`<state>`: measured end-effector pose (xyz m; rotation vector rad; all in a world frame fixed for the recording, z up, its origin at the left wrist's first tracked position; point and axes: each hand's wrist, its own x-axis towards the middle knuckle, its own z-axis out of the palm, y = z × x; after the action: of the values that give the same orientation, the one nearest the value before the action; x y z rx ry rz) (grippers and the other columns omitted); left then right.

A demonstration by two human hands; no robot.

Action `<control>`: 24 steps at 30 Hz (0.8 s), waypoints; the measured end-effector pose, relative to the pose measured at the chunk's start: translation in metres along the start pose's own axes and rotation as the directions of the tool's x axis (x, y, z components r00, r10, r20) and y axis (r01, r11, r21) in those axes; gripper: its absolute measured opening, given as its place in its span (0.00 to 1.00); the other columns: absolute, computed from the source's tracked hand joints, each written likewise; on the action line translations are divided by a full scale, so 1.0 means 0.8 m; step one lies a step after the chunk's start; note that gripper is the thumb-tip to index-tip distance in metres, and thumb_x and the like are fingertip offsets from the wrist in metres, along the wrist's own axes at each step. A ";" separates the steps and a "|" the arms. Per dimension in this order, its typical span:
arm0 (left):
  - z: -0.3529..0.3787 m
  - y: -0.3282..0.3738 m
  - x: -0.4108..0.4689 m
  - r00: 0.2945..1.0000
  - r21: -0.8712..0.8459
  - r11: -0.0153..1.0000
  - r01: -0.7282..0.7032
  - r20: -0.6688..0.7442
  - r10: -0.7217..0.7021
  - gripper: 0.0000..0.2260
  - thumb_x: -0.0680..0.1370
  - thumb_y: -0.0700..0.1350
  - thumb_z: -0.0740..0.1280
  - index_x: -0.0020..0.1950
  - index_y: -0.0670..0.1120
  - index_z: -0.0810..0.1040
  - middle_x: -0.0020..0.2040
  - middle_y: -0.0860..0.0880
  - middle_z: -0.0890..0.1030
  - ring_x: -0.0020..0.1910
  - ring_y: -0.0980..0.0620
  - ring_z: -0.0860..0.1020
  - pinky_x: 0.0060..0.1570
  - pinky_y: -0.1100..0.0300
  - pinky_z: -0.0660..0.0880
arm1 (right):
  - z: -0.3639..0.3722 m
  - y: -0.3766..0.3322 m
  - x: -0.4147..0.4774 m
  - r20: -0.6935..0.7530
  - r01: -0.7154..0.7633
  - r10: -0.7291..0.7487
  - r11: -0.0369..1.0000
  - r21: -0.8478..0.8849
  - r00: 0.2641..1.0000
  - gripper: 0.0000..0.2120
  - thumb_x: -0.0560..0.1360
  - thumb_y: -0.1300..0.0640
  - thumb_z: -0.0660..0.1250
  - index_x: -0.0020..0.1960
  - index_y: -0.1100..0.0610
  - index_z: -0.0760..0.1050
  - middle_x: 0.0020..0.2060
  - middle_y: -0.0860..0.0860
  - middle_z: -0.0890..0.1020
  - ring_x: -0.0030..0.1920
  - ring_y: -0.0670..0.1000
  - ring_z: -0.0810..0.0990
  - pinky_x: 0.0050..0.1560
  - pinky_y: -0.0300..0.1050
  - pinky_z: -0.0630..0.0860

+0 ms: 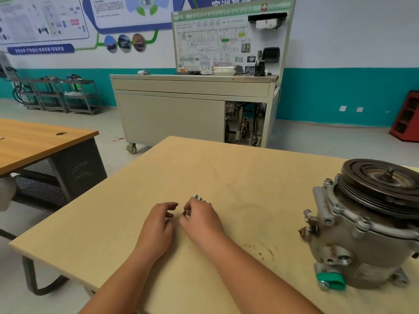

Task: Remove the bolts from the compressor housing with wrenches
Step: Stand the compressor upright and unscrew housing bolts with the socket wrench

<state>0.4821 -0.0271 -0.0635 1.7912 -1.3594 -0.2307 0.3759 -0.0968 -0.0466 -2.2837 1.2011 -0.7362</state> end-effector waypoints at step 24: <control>0.269 0.443 -0.245 0.327 -0.550 0.501 -0.669 0.387 0.862 0.14 0.78 0.44 0.65 0.64 0.45 0.76 0.66 0.49 0.71 0.66 0.50 0.66 0.64 0.56 0.62 | -0.460 0.311 -0.383 -0.578 -0.517 0.533 0.829 0.212 0.618 0.05 0.74 0.63 0.67 0.43 0.54 0.78 0.45 0.49 0.83 0.42 0.41 0.77 0.40 0.36 0.71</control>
<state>0.0288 0.0155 -0.0092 0.5850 -2.3879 -0.4912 -0.1557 -0.0193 0.0040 -1.5179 2.0241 -1.2893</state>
